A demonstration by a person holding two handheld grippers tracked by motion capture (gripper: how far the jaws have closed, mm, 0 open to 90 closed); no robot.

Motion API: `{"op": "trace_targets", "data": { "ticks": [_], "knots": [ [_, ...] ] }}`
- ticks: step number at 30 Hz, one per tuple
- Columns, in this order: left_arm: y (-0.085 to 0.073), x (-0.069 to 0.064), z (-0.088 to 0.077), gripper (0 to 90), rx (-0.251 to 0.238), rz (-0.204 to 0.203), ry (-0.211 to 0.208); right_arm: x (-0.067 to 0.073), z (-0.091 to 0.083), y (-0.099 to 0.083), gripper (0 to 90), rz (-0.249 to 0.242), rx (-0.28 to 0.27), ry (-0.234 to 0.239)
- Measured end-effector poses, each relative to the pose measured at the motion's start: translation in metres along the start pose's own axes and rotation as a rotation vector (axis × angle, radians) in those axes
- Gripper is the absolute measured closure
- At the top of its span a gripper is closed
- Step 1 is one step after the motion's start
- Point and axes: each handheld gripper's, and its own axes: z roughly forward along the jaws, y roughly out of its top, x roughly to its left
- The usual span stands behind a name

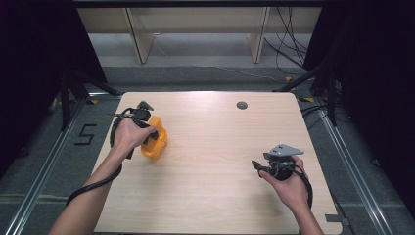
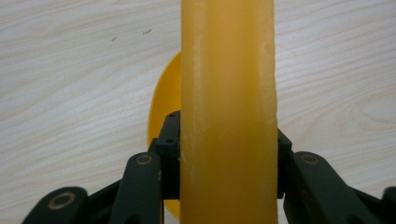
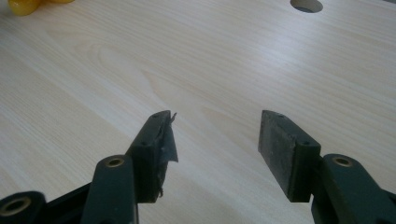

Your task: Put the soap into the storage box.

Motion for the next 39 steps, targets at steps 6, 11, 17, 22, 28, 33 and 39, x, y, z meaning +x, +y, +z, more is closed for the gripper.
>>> {"op": "trace_targets", "data": {
  "ticks": [6, 11, 17, 22, 28, 33, 39],
  "knots": [
    [-0.001, 0.000, 0.003, 60.4, 0.004, 0.001, 0.004, -0.002, 0.002, 0.000, 45.1, -0.024, -0.019, 0.006],
    [-0.001, 0.000, 0.007, 60.3, 0.001, -0.005, -0.001, 0.001, 0.000, 0.000, 45.1, 0.019, 0.008, 0.004],
    [-0.001, 0.002, 0.011, 60.3, 0.004, -0.009, 0.005, 0.001, 0.000, 0.000, 45.1, 0.019, 0.009, 0.005],
    [-0.002, 0.002, 0.014, 60.3, -0.001, -0.018, 0.010, 0.001, 0.001, 0.000, 45.1, 0.022, 0.008, 0.015],
    [-0.003, 0.000, 0.018, 60.3, 0.019, -0.030, 0.016, 0.001, 0.000, 0.000, 45.1, 0.018, 0.008, 0.010],
    [-0.004, 0.001, 0.021, 60.3, 0.012, -0.021, 0.005, 0.000, 0.001, 0.000, 45.1, -0.003, 0.003, 0.007],
    [-0.004, 0.000, 0.022, 60.2, 0.022, -0.017, 0.018, 0.000, 0.001, 0.000, 45.1, -0.002, 0.003, 0.008]
  ]
}}
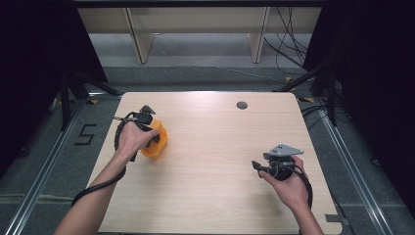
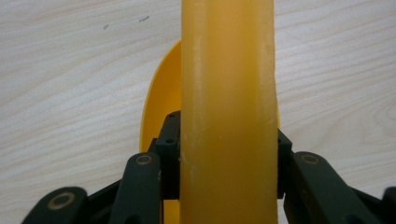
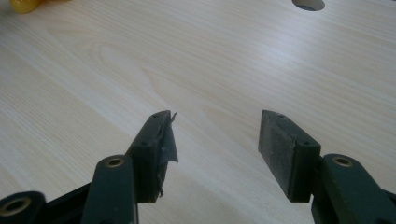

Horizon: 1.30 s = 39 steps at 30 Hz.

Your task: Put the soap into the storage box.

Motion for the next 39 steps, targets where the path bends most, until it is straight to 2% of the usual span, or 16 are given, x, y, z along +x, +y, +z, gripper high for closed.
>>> {"op": "trace_targets", "data": {
  "ticks": [3, 8, 11, 12, 13, 17, 24, 25, 26, 27, 28, 30, 31, 34, 38, 39],
  "knots": [
    [-0.001, -0.001, 0.002, 60.1, 0.013, -0.014, -0.002, 0.000, 0.001, 0.000, 45.1, 0.005, 0.001, 0.008],
    [0.000, 0.000, 0.001, 59.9, -0.001, 0.007, -0.002, 0.000, 0.001, 0.000, 45.1, 0.005, 0.002, 0.008],
    [0.001, -0.001, -0.003, 58.1, 0.010, 0.000, 0.004, 0.001, 0.002, 0.000, 45.0, 0.001, -0.008, 0.006],
    [0.002, 0.000, -0.006, 56.7, 0.004, 0.016, 0.001, 0.000, 0.002, -0.001, 45.0, 0.000, -0.009, 0.006],
    [0.002, 0.000, -0.008, 55.1, -0.019, 0.016, -0.012, 0.000, 0.002, -0.001, 45.0, 0.001, -0.009, 0.006],
    [0.001, 0.000, -0.012, 50.7, -0.025, 0.015, -0.014, 0.001, 0.002, -0.001, 45.0, 0.005, -0.006, 0.007],
    [-0.003, 0.001, -0.018, 45.4, -0.062, -0.009, -0.025, 0.001, 0.002, -0.001, 44.8, 0.004, -0.002, 0.006],
    [-0.004, 0.001, -0.020, 45.4, -0.063, -0.007, -0.021, 0.000, 0.001, -0.001, 44.7, 0.000, 0.007, -0.005],
    [-0.004, 0.003, -0.023, 44.5, -0.052, 0.040, -0.017, 0.000, 0.001, -0.001, 44.7, 0.000, 0.007, -0.005],
    [-0.006, 0.002, -0.024, 42.7, -0.066, 0.039, -0.018, 0.000, 0.003, -0.001, 44.7, -0.013, 0.000, 0.002],
    [-0.007, 0.003, -0.025, 41.2, -0.074, 0.056, -0.014, 0.001, 0.001, -0.001, 44.7, 0.003, 0.011, -0.003],
    [-0.009, 0.004, -0.029, 40.3, -0.089, 0.067, -0.018, 0.001, 0.003, -0.001, 44.6, 0.001, 0.004, 0.009],
    [-0.010, 0.004, -0.030, 38.8, -0.101, 0.069, -0.022, 0.002, 0.002, 0.000, 44.6, 0.028, 0.018, 0.014],
    [-0.014, 0.004, -0.038, 36.7, -0.133, 0.081, -0.031, 0.002, 0.002, 0.000, 44.5, 0.026, 0.018, 0.014],
    [-0.018, 0.004, -0.044, 36.3, -0.141, 0.094, -0.039, 0.002, 0.002, 0.000, 44.4, 0.031, 0.024, 0.012],
    [-0.020, 0.005, -0.045, 36.2, -0.156, 0.097, -0.045, 0.002, 0.002, -0.001, 44.4, 0.026, 0.014, 0.009]
  ]
}}
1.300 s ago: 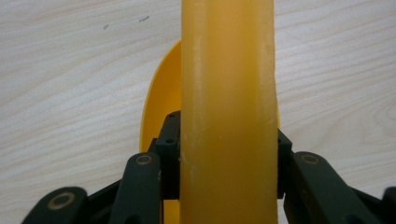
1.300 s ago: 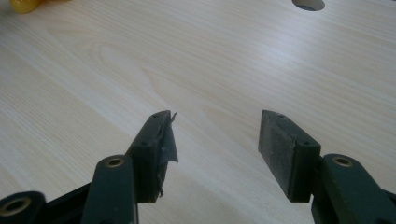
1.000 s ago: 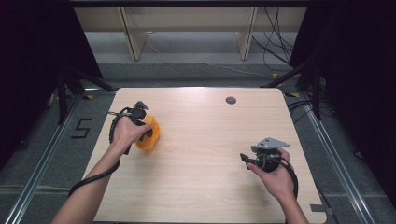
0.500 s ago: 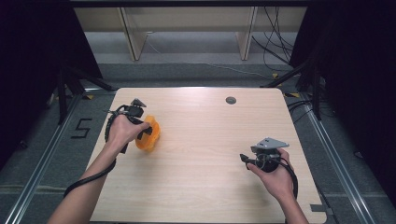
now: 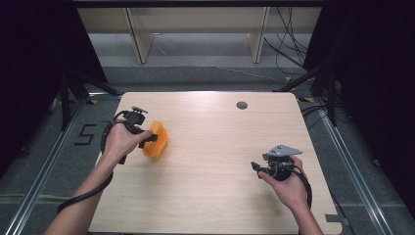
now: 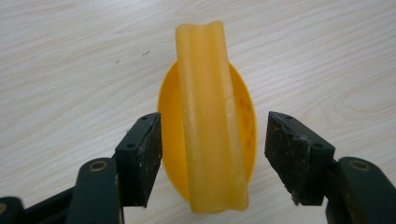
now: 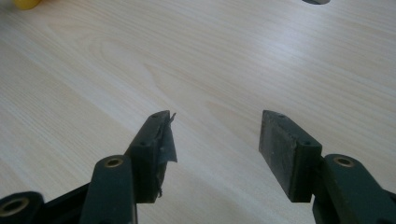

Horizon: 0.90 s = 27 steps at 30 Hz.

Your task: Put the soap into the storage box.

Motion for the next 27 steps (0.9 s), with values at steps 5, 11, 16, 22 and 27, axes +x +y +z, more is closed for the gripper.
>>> {"op": "trace_targets", "data": {
  "ticks": [5, 11, 16, 22, 27],
  "knots": [
    [-0.013, -0.001, -0.013, 35.6, -0.040, 0.019, 0.001, -0.002, 0.001, -0.001, 44.4, -0.017, -0.010, -0.005],
    [-0.032, -0.001, -0.027, 35.1, -0.115, 0.043, 0.018, -0.001, 0.000, 0.000, 44.4, -0.019, -0.006, -0.005],
    [-0.047, 0.000, -0.033, 35.1, -0.148, 0.051, 0.004, 0.001, -0.001, 0.000, 44.3, 0.006, 0.004, 0.007],
    [-0.079, 0.003, -0.042, 34.7, -0.195, 0.071, -0.019, 0.000, -0.002, 0.001, 44.4, 0.001, -0.006, -0.006],
    [-0.103, 0.005, -0.037, 34.6, -0.213, 0.091, -0.031, 0.001, -0.002, 0.001, 44.4, -0.001, -0.011, -0.008]
  ]
}}
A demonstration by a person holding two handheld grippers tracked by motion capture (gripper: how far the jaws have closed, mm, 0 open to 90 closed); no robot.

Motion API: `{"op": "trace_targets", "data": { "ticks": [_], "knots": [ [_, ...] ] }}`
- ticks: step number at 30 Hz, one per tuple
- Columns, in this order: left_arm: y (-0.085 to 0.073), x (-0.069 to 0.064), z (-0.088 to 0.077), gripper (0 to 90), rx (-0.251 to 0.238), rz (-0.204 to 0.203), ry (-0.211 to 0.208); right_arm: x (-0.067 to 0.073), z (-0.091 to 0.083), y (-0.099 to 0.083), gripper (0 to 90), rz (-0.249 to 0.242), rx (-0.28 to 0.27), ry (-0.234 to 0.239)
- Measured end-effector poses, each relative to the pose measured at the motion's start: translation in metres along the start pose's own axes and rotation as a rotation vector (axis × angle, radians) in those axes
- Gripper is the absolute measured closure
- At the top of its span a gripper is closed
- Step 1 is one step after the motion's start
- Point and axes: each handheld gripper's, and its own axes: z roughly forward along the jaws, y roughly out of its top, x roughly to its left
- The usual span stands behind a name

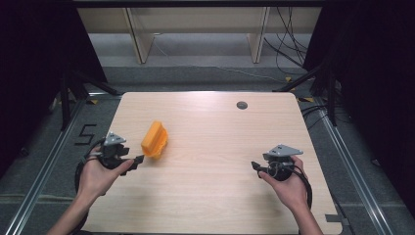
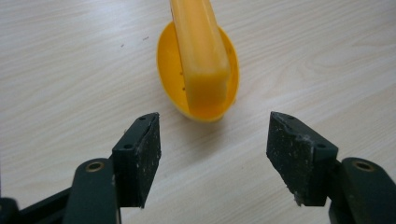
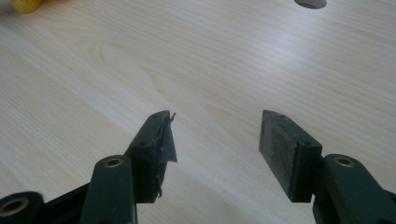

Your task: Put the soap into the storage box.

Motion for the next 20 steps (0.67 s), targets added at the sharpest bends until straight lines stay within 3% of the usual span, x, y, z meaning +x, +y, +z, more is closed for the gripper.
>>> {"op": "trace_targets", "data": {
  "ticks": [1, 2, 3, 5, 6, 7, 8, 9, 10, 14, 16, 17, 20],
  "knots": [
    [-0.016, -0.001, 0.004, 34.7, -0.040, -0.010, 0.006, 0.000, 0.000, 0.000, 44.4, 0.000, 0.000, 0.000],
    [-0.016, -0.001, 0.004, 34.9, -0.040, -0.010, 0.006, 0.000, 0.000, 0.000, 44.4, 0.000, 0.000, 0.000],
    [-0.024, 0.002, 0.004, 34.9, -0.030, 0.019, -0.005, 0.000, 0.000, 0.000, 44.4, -0.004, -0.002, 0.001],
    [-0.051, -0.001, 0.011, 37.6, -0.112, -0.001, 0.027, 0.001, 0.000, 0.000, 44.4, 0.001, -0.002, 0.001],
    [-0.051, -0.001, 0.011, 38.0, -0.112, -0.001, 0.027, 0.001, 0.000, 0.000, 44.4, 0.001, -0.002, 0.001],
    [-0.068, -0.002, 0.013, 38.1, -0.171, -0.021, 0.026, 0.001, 0.000, 0.000, 44.4, 0.003, 0.005, 0.007],
    [-0.068, -0.002, 0.013, 38.3, -0.171, -0.021, 0.026, 0.001, 0.000, 0.000, 44.4, 0.003, 0.005, 0.007],
    [-0.075, -0.002, 0.012, 38.3, -0.182, -0.023, 0.016, 0.000, 0.001, 0.000, 44.4, -0.021, -0.003, 0.009],
    [-0.083, -0.003, 0.010, 37.9, -0.225, -0.032, -0.019, 0.000, 0.001, 0.001, 44.4, -0.017, -0.003, 0.008],
    [-0.083, -0.004, 0.010, 36.6, -0.260, -0.032, -0.064, 0.001, 0.001, 0.001, 44.4, -0.014, 0.003, 0.006],
    [-0.082, -0.005, 0.014, 34.4, -0.254, -0.034, -0.084, 0.000, 0.002, 0.001, 44.4, -0.038, -0.002, 0.004],
    [-0.082, -0.006, 0.019, 33.4, -0.237, -0.039, -0.105, 0.001, 0.002, 0.002, 44.4, -0.021, 0.000, 0.009],
    [-0.083, -0.007, 0.022, 32.4, -0.222, -0.038, -0.111, 0.001, 0.001, 0.001, 44.4, -0.011, -0.005, 0.008]
  ]
}}
